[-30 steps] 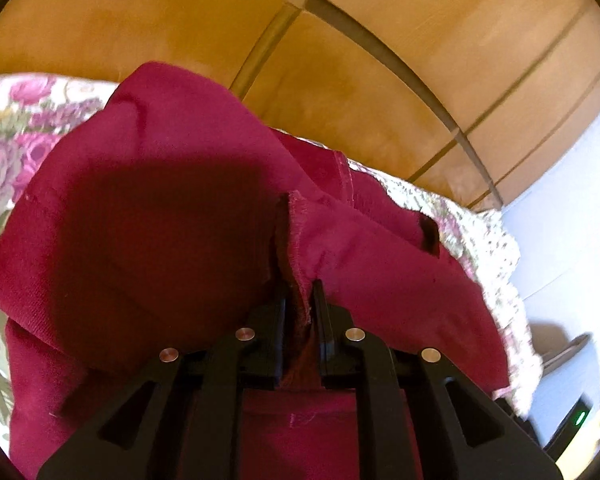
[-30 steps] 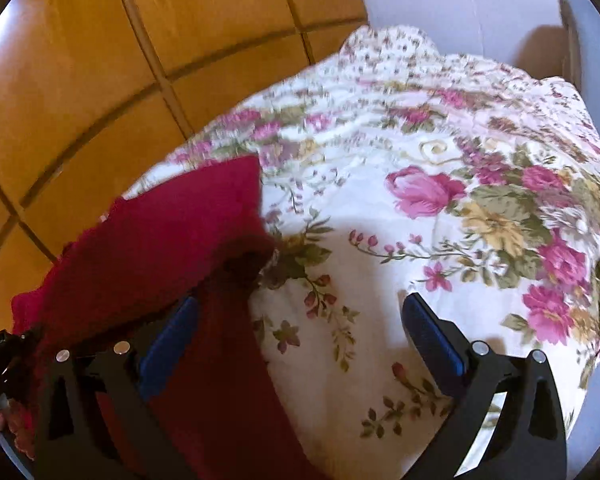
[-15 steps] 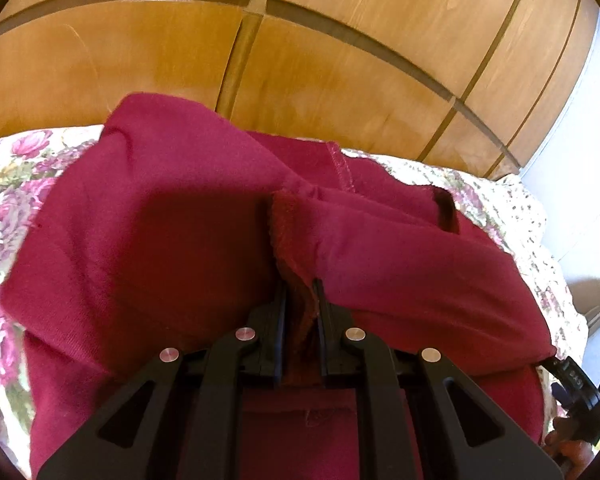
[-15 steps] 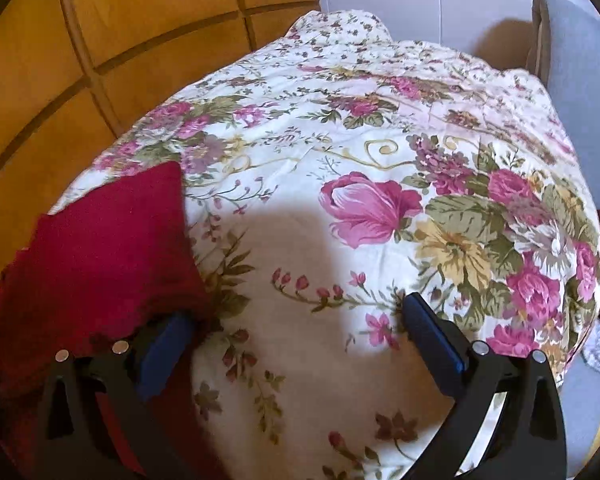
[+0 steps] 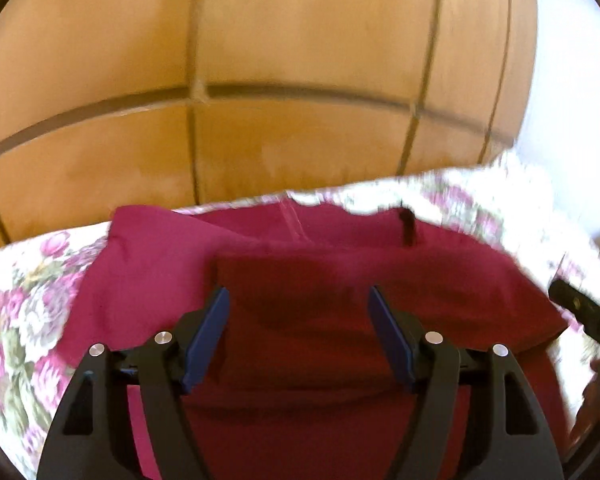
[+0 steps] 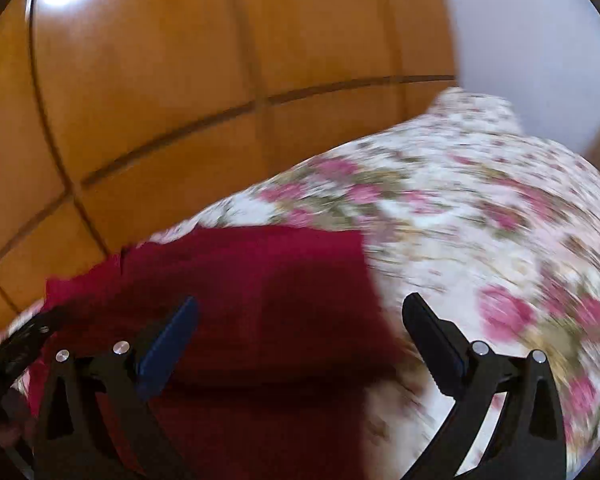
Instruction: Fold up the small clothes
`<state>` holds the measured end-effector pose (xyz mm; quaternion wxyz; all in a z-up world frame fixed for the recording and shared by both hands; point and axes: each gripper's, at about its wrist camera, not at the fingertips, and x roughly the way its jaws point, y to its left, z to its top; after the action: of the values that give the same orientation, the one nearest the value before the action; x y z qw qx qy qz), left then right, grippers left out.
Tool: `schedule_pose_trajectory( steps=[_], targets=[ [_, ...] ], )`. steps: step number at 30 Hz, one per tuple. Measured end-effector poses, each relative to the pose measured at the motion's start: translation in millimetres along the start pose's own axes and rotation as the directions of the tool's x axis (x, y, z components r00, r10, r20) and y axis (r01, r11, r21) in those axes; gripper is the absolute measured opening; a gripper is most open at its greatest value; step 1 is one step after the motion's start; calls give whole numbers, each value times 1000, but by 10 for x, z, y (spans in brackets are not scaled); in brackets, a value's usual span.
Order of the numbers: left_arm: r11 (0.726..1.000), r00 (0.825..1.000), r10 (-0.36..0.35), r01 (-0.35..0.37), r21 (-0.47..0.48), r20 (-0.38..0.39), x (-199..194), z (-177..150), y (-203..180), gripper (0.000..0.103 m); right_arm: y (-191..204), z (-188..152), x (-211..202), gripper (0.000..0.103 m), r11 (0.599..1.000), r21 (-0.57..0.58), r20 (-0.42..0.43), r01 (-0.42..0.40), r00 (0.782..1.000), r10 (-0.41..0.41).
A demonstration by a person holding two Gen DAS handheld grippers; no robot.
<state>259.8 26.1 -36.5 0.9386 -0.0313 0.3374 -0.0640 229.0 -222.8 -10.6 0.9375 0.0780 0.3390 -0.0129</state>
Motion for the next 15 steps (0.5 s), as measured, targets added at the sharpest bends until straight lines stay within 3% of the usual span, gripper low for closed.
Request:
schedule_pose_trajectory(
  steps=[3,5,7,11,15],
  targets=[
    [999,991,36,-35,12,-128,369,-43,1,73,20,1,379,101,1000,-7,-120,-9,993,8],
    [1000,990,14,-14,-2,-139,461,-110,64,77,-57,-95,598,101,997,-34,-185,66,980,-71],
    [999,990,28,-24,32,-140,497,-124,21,82,-123,-145,624,101,998,-12,-176,69,982,-70],
    [998,989,45,-37,58,-141,551,-129,-11,84,0,-191,665,101,984,-87,-159,156,973,-169],
    [998,992,29,-23,51,-126,443,-168,33,86,-32,-211,656,101,988,-71,-153,140,977,-149]
  ],
)
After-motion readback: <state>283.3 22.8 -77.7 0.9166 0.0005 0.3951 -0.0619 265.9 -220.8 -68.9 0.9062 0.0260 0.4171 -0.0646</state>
